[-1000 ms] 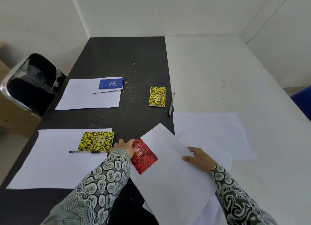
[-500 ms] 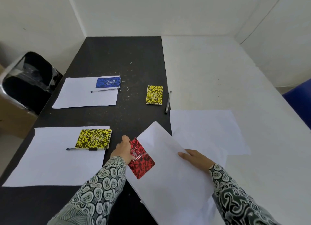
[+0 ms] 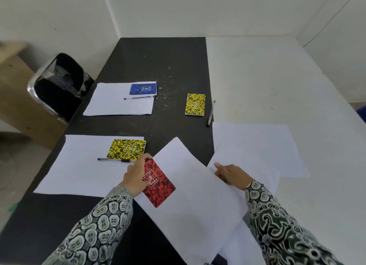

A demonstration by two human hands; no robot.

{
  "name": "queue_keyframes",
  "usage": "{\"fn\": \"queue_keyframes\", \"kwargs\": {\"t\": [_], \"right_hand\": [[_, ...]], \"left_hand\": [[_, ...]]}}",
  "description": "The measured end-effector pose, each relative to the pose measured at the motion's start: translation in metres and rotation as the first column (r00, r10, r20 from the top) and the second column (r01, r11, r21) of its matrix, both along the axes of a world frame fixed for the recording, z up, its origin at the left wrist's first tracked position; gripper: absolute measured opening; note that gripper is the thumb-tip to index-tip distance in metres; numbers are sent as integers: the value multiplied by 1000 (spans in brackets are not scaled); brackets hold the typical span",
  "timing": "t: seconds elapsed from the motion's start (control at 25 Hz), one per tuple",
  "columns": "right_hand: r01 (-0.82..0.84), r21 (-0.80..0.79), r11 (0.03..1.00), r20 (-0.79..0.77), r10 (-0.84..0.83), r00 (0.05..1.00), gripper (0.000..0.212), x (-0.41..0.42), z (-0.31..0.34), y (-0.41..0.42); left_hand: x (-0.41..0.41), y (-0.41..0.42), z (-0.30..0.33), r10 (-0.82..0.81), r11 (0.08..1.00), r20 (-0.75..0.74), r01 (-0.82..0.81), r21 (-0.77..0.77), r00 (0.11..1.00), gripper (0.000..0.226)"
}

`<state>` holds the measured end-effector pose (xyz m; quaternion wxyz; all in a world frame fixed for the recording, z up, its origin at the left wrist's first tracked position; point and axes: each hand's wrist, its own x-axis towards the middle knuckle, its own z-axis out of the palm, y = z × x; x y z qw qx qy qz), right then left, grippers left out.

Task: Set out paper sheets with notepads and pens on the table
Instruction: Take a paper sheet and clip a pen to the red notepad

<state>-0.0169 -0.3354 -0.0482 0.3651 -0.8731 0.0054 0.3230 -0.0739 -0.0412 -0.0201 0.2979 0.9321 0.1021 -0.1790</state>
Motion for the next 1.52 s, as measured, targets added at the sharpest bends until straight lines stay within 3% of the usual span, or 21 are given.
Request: {"fn": "queue_keyframes", "kwargs": {"t": [0.08,0.2,0.36,0.48,0.56,0.76,0.88,1.0,1.08,1.2,1.4,1.52], "right_hand": [[122,19,992,179,-123,976,34,2,-4,-5],[303,131,944,402,-330,854,10,0,-6,-7],[428,520,739,284,-622,729,41,-7,15,9],[366,697,617,206,-661,721,51,-9,39,28],[289,753,592,193,-618,762,51,-12,56,44],[96,671,735,301,-389,871,25,-20,74,72],[133,490,861,371,-345,862,22,-15,59,77],[202,427,882,305,-351,886,26,-1,50,83],[143,410,901,227,-252,941,31,9,47,89],[11,359,933,233,-101,967,17,17,45,100],[88,489,868,275,-250,928,13,20,53,116],[134,476,869,320,-313,894,10,18,52,122]], "left_hand": [[-10,2,-3,-1,1000,49,2,-23,999,52],[-20,4,-9,92,990,126,-77,-121,988,37],[-30,-1,-5,182,966,201,-136,-220,963,42],[-33,-1,2,278,911,190,-195,-362,942,47],[-34,-2,7,330,870,165,-232,-435,929,42],[-40,-1,6,402,829,166,-281,-483,901,35],[-45,5,5,432,804,158,-300,-514,888,39],[-47,13,5,435,781,148,-291,-553,888,37],[-46,19,6,420,770,149,-265,-580,895,34],[-43,25,8,385,751,154,-212,-625,910,31],[-31,37,8,352,733,149,-174,-658,924,32],[-24,47,6,321,752,132,-168,-638,938,31]]}}
